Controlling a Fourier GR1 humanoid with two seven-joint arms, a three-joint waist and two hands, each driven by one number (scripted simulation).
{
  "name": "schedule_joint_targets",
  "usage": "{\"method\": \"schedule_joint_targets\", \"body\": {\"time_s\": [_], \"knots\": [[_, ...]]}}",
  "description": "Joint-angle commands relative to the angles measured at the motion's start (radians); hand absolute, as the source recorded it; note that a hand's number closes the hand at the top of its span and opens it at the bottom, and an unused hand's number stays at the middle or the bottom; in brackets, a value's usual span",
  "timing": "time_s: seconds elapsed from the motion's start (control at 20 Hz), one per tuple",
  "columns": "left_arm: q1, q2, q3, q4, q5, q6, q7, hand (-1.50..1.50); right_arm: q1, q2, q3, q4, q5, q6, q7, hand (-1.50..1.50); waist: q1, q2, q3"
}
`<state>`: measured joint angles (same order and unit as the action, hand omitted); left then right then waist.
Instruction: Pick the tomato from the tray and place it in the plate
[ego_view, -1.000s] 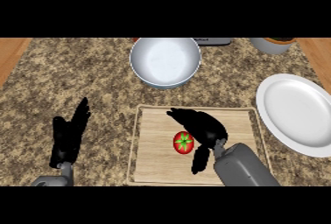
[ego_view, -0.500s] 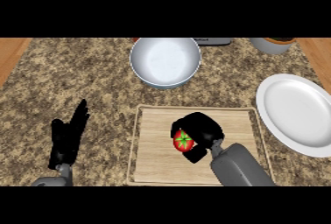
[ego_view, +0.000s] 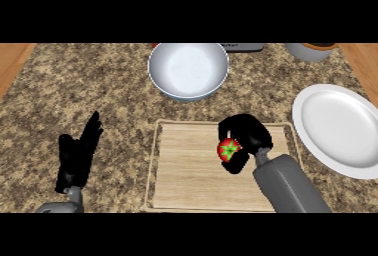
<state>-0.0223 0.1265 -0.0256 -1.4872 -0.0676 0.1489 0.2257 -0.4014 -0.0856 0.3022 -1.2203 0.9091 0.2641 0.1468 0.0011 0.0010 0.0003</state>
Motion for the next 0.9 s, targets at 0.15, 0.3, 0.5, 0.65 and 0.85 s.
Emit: {"method": "schedule_joint_targets", "body": {"time_s": [0.15, 0.3, 0.5, 0.65, 0.85], "knots": [[-0.014, -0.016, -0.004, 0.006, -0.015, 0.022, 0.014, 0.00, -0.014, -0.077, -0.229, 0.069, 0.042, -0.227, 0.157, 1.50, -0.005, 0.000, 0.000], [-0.012, 0.017, 0.033, 0.035, 0.016, -0.016, -0.025, 0.00, -0.039, -0.108, -0.247, 0.030, 0.093, -0.317, 0.171, 1.50, -0.003, -0.001, -0.001], [0.026, -0.033, -0.012, -0.004, -0.029, 0.034, -0.010, 0.00, -0.014, -0.091, -0.224, -0.203, 0.096, -0.278, 0.242, 1.50, -0.010, -0.006, -0.001], [0.004, -0.027, -0.005, 0.030, -0.022, 0.019, -0.016, 0.00, -0.026, -0.117, -0.278, -0.262, 0.146, -0.385, 0.286, 1.50, -0.017, -0.006, -0.001], [-0.034, -0.027, 0.007, 0.076, -0.020, 0.016, -0.012, 0.00, -0.022, -0.149, -0.330, -0.351, 0.192, -0.397, 0.365, 1.50, -0.013, -0.003, -0.001]]}}
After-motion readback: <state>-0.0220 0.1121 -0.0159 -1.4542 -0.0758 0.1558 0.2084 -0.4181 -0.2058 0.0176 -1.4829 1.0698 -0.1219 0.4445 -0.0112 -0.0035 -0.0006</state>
